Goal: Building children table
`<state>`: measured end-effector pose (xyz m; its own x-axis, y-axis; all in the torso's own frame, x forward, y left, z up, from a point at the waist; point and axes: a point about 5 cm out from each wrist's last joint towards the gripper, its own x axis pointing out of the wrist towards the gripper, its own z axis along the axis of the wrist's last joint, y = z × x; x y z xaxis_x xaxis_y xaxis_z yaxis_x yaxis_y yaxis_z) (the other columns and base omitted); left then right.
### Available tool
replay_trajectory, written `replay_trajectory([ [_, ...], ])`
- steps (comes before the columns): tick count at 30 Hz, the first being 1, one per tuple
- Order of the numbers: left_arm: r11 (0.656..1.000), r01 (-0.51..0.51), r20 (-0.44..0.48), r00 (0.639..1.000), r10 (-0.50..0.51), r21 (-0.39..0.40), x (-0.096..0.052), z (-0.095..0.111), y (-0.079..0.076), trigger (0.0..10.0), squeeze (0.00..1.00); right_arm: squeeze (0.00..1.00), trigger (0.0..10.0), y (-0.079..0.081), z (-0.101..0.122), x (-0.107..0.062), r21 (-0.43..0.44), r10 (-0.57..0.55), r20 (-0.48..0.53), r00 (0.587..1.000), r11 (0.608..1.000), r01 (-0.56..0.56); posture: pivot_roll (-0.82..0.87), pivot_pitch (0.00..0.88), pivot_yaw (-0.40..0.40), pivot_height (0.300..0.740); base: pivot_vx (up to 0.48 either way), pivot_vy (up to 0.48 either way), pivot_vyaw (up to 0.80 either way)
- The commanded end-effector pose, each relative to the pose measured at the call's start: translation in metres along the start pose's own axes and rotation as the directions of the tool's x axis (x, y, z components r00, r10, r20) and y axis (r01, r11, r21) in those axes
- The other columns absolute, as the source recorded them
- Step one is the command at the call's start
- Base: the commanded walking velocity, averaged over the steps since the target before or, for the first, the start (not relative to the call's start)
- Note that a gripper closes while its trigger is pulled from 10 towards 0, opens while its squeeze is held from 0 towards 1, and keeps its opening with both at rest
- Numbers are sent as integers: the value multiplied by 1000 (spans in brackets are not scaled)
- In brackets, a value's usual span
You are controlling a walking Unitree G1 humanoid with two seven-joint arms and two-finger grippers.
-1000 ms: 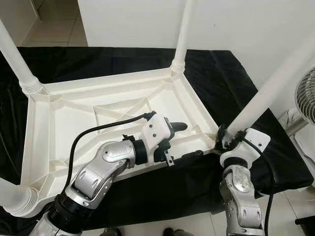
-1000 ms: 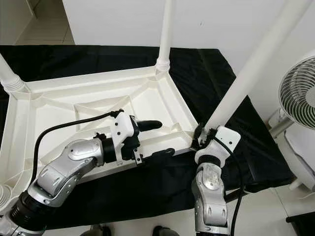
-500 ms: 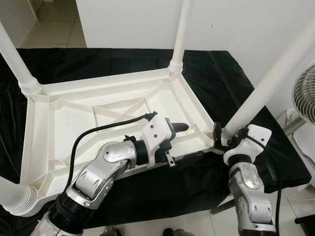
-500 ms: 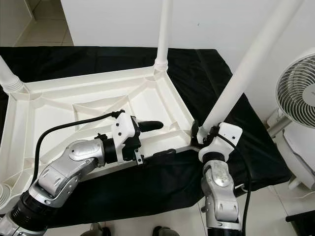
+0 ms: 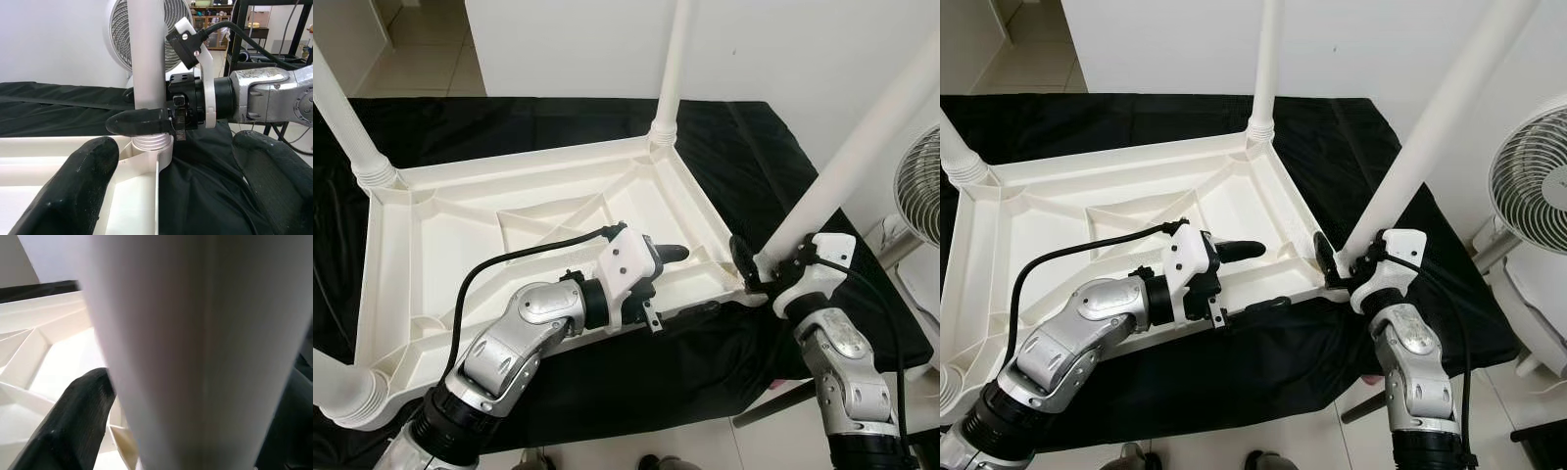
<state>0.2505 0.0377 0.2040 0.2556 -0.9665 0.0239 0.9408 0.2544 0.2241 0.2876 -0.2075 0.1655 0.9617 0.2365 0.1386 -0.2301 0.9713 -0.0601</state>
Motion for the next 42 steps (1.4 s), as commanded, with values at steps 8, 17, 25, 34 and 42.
replay_trajectory([
  [8,997,75,-5,997,-75,5,2,1,-7,10000,0,0,8510,-1,0,1,-14,123,-9,992,992,-123,20,139,-19,740,0,0,0],
  [17,997,82,-2,997,-82,-1,3,1,-8,10000,0,0,0,3,0,-4,-6,186,-2,983,983,-186,14,142,-15,740,0,0,0],
  [25,996,84,-3,996,-84,3,3,1,-7,10000,0,0,0,7,1,-10,29,151,20,988,988,-151,9,146,-16,740,0,0,0],
  [34,996,87,0,996,-87,3,4,1,-8,10000,0,0,0,18,-1,-18,81,11,38,999,997,-14,5,141,-19,740,0,0,0],
  [42,996,88,0,996,-88,7,4,2,-7,10000,0,0,0,16,-5,-18,74,-162,19,987,984,160,1,133,-23,740,0,0,0],
])
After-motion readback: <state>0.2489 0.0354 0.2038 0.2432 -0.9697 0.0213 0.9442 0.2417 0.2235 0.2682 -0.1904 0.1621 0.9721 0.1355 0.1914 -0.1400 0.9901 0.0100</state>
